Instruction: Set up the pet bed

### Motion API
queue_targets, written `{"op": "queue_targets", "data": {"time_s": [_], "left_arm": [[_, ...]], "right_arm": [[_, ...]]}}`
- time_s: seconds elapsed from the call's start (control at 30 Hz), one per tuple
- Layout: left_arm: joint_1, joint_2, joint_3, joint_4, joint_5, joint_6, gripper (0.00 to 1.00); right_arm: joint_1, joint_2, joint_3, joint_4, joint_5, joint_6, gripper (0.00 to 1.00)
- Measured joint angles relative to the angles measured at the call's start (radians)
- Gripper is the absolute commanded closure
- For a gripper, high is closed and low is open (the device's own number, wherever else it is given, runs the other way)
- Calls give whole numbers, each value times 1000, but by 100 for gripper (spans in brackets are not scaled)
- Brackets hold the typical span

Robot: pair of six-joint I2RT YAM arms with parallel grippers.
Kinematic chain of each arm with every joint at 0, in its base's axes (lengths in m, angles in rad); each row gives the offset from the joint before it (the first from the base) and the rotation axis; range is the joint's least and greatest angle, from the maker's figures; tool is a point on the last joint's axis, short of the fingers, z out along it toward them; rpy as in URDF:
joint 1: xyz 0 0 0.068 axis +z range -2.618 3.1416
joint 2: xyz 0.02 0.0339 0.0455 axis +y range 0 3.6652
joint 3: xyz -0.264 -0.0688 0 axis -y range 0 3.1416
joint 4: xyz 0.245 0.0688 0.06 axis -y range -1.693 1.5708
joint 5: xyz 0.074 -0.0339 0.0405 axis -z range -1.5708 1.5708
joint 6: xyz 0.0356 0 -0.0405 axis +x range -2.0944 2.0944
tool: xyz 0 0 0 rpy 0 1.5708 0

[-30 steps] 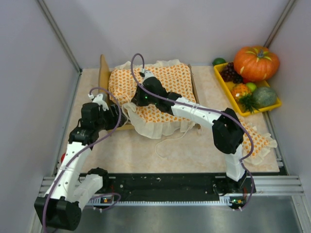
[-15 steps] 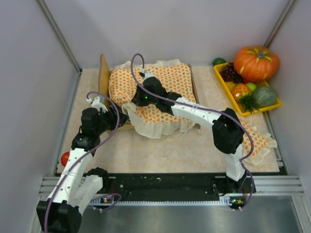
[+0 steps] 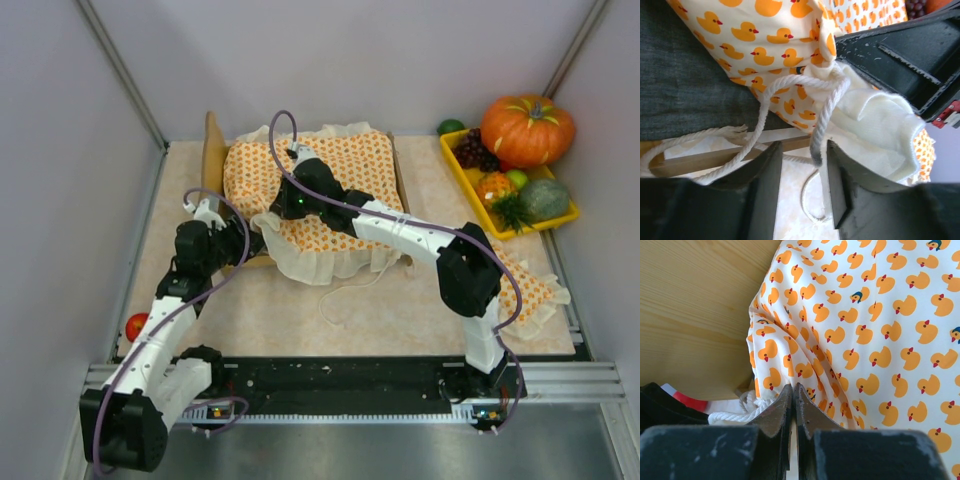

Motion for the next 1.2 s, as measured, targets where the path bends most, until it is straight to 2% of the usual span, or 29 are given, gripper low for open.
{"op": "queue_targets", "data": {"time_s": [0.13,0.2,0.27,0.33,0.5,0.67,0.87,1.03,1.2], "left_arm": [[0,12,-8,50,19,-26,73],[0,29,-7,68,28,-27,81],[0,38,-6,83,40,-29,94],[0,41,-2,80,49,-27,100],[0,53,108,-91,69,39,100],[11,70,349,-331,90,168,100],[47,163,576,-571,158,301,100],[61,225,680,-745,207,399,100],[75,242,697,-827,286,457,100]], "right_arm": [[0,0,0,0,-3,0,100],[0,0,0,0,-3,0,100],[0,0,0,0,-3,0,100],[0,0,0,0,-3,0,100],[0,0,0,0,-3,0,100],[-3,-6,-11,2,-10,1,100],[-1,-44,-11,13,-29,2,100],[-3,-52,-11,16,-32,2,100],[-2,-52,-11,17,-49,3,100]]}}
